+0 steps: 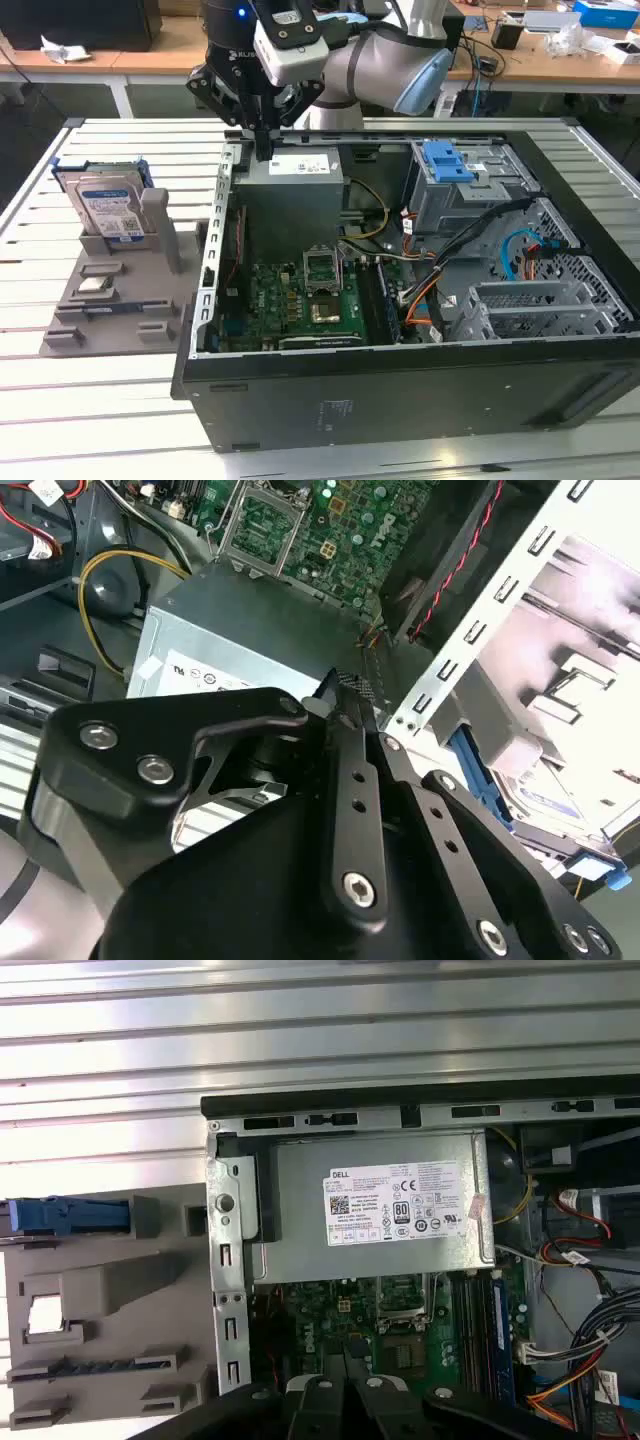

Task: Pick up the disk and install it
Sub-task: 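Reach for the disk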

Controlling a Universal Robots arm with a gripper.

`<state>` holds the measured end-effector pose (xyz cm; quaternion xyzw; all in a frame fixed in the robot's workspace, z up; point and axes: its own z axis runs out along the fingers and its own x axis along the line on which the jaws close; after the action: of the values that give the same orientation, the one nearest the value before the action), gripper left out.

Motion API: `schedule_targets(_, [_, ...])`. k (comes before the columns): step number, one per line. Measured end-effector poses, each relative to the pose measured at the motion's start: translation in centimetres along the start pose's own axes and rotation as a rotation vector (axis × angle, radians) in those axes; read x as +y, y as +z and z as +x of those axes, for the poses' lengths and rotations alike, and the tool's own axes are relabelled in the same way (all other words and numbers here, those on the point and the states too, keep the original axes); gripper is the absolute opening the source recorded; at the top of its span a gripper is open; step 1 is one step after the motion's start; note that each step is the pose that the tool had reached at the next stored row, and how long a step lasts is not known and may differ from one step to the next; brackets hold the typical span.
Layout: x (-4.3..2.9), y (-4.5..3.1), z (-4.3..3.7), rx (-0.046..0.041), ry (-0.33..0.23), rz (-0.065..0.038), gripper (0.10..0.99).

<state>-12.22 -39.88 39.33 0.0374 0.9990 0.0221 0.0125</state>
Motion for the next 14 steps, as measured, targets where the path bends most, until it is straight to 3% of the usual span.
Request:
schedule_targets(6, [-0.15,-0.05,1.97,0.0,0.0,0.0,0.106])
schedule_targets(14, [-0.24,-0.09,3.09,0.0001,0.0,0.0,0.106])
